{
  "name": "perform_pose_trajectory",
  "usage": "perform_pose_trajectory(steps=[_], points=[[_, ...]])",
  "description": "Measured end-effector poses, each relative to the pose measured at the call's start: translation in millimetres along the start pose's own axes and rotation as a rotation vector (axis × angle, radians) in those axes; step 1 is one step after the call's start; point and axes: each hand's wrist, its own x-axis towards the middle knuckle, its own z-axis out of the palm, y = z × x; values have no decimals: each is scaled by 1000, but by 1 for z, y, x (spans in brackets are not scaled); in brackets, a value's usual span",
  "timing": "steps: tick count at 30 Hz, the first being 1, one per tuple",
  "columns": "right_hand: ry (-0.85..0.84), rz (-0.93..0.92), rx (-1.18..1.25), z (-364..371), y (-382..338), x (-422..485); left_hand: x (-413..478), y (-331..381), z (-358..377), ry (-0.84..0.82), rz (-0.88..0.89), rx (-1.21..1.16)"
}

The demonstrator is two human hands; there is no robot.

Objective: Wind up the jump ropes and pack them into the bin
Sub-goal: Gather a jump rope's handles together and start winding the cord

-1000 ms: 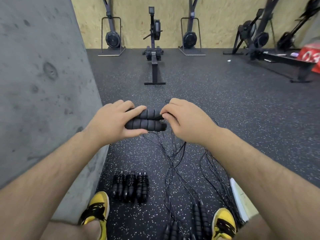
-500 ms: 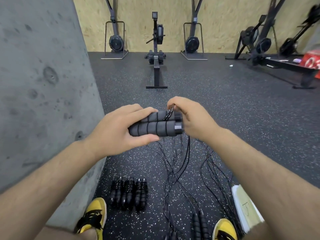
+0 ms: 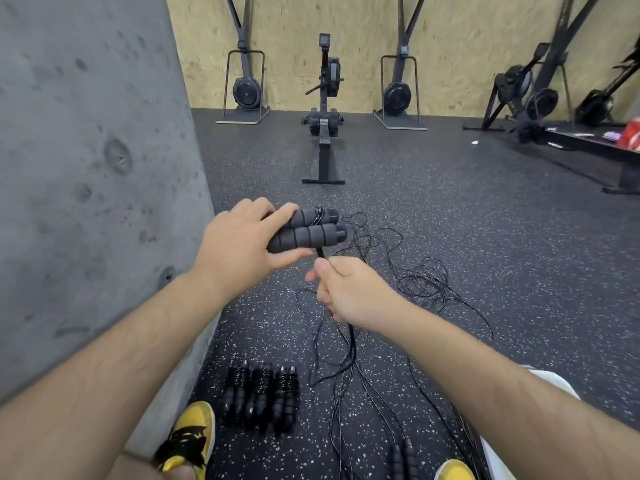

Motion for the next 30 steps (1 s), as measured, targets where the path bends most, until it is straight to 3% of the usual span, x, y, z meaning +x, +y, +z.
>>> perform_pose_trajectory(steps=[4, 7, 11, 14, 19, 24, 27, 30], points=[[-44, 1, -91, -7, -16, -15, 1, -13, 6, -34, -18, 59], [-15, -93, -374, -20, -26, -29, 0, -20, 8, -71, -12, 84], [124, -301, -873, -39, -29, -33, -5, -23, 10, -123, 43, 101], [260, -408, -1021, -53, -25, -24, -9, -18, 10, -146, 126, 57], [319, -536, -1030, -71, -13, -9, -17, -5, 0, -202, 288, -127], [345, -510, -855, -78, 1, 3, -20, 13, -22, -229, 267, -397], [193, -390, -650, -73, 9, 6, -19, 27, -33, -197, 229, -496], [44, -285, -259, -55, 8, -2, -18, 35, -36, -136, 147, -517]])
